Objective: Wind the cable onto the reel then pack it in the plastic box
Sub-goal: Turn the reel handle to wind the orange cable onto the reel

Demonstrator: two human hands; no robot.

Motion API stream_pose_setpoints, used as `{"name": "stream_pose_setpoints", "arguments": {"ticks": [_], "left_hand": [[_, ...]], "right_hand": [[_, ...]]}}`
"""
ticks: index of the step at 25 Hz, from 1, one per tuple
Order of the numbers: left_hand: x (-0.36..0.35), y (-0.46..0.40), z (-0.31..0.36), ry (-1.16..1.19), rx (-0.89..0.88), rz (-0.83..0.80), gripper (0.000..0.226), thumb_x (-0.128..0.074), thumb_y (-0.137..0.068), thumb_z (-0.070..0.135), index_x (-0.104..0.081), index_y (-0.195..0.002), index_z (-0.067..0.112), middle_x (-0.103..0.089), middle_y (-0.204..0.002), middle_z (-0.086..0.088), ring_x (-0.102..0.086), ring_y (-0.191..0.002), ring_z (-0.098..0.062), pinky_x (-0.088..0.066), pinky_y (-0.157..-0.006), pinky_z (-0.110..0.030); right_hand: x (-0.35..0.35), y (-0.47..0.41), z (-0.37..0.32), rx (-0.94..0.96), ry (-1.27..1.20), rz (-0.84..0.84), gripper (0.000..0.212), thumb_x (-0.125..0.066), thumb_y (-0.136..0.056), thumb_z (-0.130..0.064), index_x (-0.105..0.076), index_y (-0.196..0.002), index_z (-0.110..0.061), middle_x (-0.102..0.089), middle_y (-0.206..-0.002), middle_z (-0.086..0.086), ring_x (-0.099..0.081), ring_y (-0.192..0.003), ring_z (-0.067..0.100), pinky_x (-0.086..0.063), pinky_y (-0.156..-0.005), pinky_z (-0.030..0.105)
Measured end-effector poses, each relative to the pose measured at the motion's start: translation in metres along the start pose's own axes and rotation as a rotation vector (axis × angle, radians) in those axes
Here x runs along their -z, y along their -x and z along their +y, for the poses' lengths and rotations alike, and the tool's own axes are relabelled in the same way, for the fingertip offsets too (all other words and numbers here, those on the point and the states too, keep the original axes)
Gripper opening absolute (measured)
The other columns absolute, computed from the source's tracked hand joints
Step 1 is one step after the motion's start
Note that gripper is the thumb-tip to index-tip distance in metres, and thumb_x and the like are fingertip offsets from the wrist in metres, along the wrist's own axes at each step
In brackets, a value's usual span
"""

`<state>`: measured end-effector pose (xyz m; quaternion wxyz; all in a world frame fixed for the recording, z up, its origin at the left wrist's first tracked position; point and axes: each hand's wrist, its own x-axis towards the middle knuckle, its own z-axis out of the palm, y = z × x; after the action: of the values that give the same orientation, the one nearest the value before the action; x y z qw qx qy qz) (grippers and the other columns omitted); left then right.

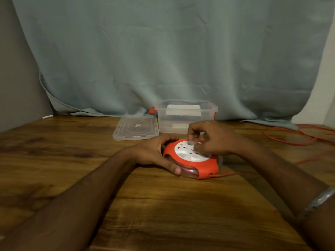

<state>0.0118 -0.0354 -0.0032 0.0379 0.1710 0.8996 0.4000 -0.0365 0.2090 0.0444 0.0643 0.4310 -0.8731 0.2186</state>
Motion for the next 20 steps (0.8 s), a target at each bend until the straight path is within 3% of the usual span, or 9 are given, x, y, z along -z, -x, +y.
{"name": "stream_pose_setpoints", "arguments": {"ticks": [2, 5, 7, 9, 10, 11, 13, 15, 20], "left_hand": [[0.001, 0.0, 0.0, -0.02, 0.028, -0.008, 0.124, -0.099, -0.049, 0.052, -0.041, -0.156, 0.036, -0.054, -0.147, 0.021, -0.056, -0.131, -0.002, -0.05, -0.108, -0.023], [0.0, 0.002, 0.003, -0.019, 0.03, -0.02, 0.117, -0.103, -0.057, 0.04, -0.04, -0.156, 0.036, -0.053, -0.141, 0.026, -0.056, -0.126, 0.002, -0.049, -0.098, -0.014], [-0.001, 0.004, 0.006, -0.017, 0.039, -0.019, 0.113, -0.099, -0.059, 0.037, -0.039, -0.155, 0.037, -0.052, -0.137, 0.027, -0.055, -0.123, 0.002, -0.048, -0.094, -0.009], [-0.001, 0.004, 0.007, -0.013, 0.044, -0.02, 0.109, -0.097, -0.062, 0.034, -0.038, -0.154, 0.038, -0.051, -0.134, 0.028, -0.054, -0.119, 0.004, -0.048, -0.088, -0.005], [-0.002, 0.004, 0.008, -0.012, 0.045, -0.021, 0.108, -0.097, -0.064, 0.031, -0.038, -0.154, 0.038, -0.05, -0.134, 0.028, -0.054, -0.118, 0.005, -0.047, -0.087, -0.004], [-0.002, 0.003, 0.007, -0.012, 0.046, -0.018, 0.107, -0.098, -0.067, 0.028, -0.037, -0.155, 0.038, -0.049, -0.135, 0.028, -0.053, -0.117, 0.006, -0.047, -0.087, -0.005], [-0.001, 0.003, 0.005, -0.004, 0.042, -0.01, 0.1, -0.097, -0.071, 0.022, -0.039, -0.15, 0.04, -0.05, -0.134, 0.029, -0.053, -0.117, 0.007, -0.048, -0.087, -0.004], [-0.001, 0.002, 0.005, -0.001, 0.042, -0.013, 0.093, -0.096, -0.073, 0.018, -0.039, -0.142, 0.044, -0.05, -0.128, 0.032, -0.053, -0.113, 0.01, -0.046, -0.082, 0.001], [-0.001, 0.002, 0.002, 0.019, 0.01, 0.0, 0.097, -0.098, -0.069, 0.02, -0.042, -0.145, 0.041, -0.054, -0.131, 0.03, -0.058, -0.111, 0.015, -0.047, -0.086, -0.001]], "right_hand": [[0.008, 0.004, 0.004, 0.008, -0.14, -0.106, 0.032, -0.073, -0.079, 0.008, -0.071, -0.103, -0.012, -0.076, -0.097, -0.013, -0.061, -0.063, -0.009, -0.044, -0.057, 0.01], [0.011, 0.004, 0.019, -0.005, -0.194, -0.21, 0.049, -0.075, -0.079, 0.013, -0.065, -0.121, -0.011, -0.076, -0.113, -0.015, -0.058, -0.059, -0.007, -0.043, -0.056, 0.01], [0.012, 0.001, 0.029, -0.015, -0.233, -0.24, 0.054, -0.08, -0.08, 0.008, -0.06, -0.125, -0.015, -0.077, -0.122, -0.005, -0.059, -0.059, 0.002, -0.045, -0.057, 0.014], [0.013, -0.001, 0.035, -0.034, -0.252, -0.237, 0.059, -0.085, -0.08, 0.0, -0.054, -0.126, -0.021, -0.078, -0.121, -0.004, -0.065, -0.074, 0.028, -0.05, -0.059, 0.02], [0.013, -0.001, 0.037, -0.033, -0.254, -0.231, 0.061, -0.087, -0.08, -0.003, -0.052, -0.126, -0.022, -0.079, -0.12, -0.003, -0.066, -0.082, 0.035, -0.051, -0.059, 0.02], [0.013, -0.001, 0.037, -0.027, -0.247, -0.225, 0.061, -0.089, -0.079, -0.007, -0.051, -0.124, -0.024, -0.078, -0.118, -0.001, -0.067, -0.082, 0.031, -0.05, -0.059, 0.019], [0.012, 0.0, 0.033, -0.021, -0.184, -0.207, 0.056, -0.092, -0.078, -0.016, -0.055, -0.119, -0.027, -0.077, -0.111, 0.001, -0.066, -0.077, 0.006, -0.045, -0.058, 0.014], [0.009, 0.0, 0.028, -0.011, -0.123, -0.182, 0.05, -0.094, -0.075, -0.025, -0.06, -0.111, -0.028, -0.076, -0.102, -0.001, -0.063, -0.075, -0.004, -0.043, -0.057, 0.013], [-0.001, 0.0, 0.018, -0.017, -0.054, -0.123, 0.034, -0.09, -0.071, -0.035, -0.061, -0.076, -0.018, -0.061, -0.064, -0.006, -0.051, -0.058, 0.007, -0.041, -0.058, 0.033]]}}
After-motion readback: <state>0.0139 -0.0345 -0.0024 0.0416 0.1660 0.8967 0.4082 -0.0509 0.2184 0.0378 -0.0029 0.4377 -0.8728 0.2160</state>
